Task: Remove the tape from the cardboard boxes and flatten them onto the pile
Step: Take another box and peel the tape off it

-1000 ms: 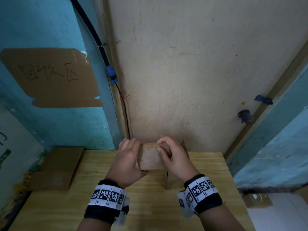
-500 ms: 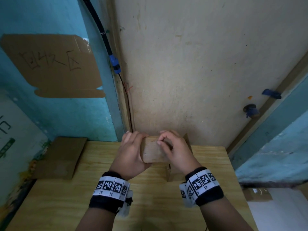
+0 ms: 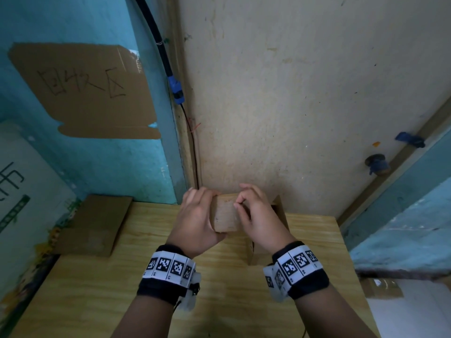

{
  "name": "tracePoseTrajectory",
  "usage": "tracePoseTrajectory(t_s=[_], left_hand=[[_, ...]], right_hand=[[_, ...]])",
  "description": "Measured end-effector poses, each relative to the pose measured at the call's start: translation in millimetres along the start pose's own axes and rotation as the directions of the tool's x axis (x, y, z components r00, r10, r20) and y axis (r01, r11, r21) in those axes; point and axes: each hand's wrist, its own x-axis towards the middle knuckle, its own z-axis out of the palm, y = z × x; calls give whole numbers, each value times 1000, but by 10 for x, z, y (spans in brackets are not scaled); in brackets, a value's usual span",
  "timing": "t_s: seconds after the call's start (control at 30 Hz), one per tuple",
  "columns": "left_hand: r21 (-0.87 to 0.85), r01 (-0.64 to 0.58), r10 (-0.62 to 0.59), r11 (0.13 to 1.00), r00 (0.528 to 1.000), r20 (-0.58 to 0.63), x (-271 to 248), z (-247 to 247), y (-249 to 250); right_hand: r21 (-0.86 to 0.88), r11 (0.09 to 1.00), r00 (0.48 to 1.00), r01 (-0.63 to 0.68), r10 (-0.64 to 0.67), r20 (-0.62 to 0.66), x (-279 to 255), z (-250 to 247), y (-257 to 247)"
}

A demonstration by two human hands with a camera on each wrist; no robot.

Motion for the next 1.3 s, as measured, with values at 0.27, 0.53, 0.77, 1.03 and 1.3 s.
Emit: tracePoseTrajectory(t_s=[0.27, 0.53, 0.77, 1.03, 1.3], left_hand=[[-8, -77, 77, 997, 997, -12, 94, -109, 11], [-11, -106, 105, 994, 994, -13, 94, -88, -41], [-17, -96, 96, 995, 995, -3, 85, -64, -56], [-59, -52, 51, 997, 999, -17, 105, -90, -57], [-63, -21, 22, 998, 1000, 4, 77, -86, -89]], right_hand=[[135, 991, 1000, -15, 11, 30, 42, -126, -29], [185, 983, 999, 15, -21, 32, 18, -120, 5], [207, 978, 999, -24, 15, 41, 32, -108, 44], [229, 973, 1000, -19, 16, 13, 40, -134, 49], [191, 982, 1000, -1, 1, 1, 45, -29, 138]])
